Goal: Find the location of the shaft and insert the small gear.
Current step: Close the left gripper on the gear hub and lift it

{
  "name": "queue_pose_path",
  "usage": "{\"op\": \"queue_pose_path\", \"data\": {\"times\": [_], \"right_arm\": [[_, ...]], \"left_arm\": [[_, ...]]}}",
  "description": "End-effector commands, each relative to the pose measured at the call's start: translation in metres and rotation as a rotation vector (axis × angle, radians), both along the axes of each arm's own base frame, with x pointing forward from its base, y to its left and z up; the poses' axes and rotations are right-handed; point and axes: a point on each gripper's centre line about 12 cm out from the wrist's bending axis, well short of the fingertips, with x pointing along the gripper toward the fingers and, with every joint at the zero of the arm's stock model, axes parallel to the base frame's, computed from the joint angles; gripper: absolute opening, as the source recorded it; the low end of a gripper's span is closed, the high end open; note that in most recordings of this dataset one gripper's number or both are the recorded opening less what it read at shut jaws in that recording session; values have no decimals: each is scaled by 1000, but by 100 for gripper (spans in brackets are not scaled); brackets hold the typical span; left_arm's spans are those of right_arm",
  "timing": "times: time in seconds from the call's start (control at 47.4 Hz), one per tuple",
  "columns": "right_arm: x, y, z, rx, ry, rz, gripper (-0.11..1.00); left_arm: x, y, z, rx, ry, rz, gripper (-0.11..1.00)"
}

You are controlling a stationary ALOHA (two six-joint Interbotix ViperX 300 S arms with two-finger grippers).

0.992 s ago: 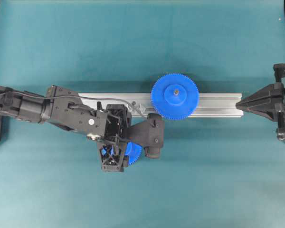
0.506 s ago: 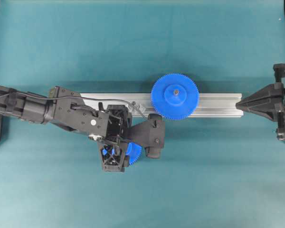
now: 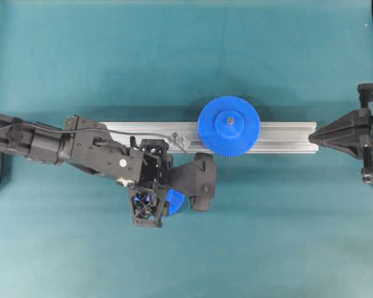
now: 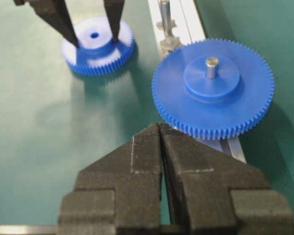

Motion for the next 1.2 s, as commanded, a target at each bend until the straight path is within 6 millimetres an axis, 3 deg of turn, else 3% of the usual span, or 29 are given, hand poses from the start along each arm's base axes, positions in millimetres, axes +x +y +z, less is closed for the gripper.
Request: {"op": "queue_pose_path", "data": {"times": [0.0,0.316,0.844,1.181], "right_arm": [[2,0,4,8,-13,-5,4],[2,0,4,8,-14,-5,4],[2,0,4,7,-23,-6,4],[1,0,4,7,-29,-6,4]], "left_arm": [[2,2,5,2,-13,0,63],[6,2,12,3,-37,-8,63],[8,2,46,-1,-94,-15,63],[9,2,81,8,-102,-45,63]]}}
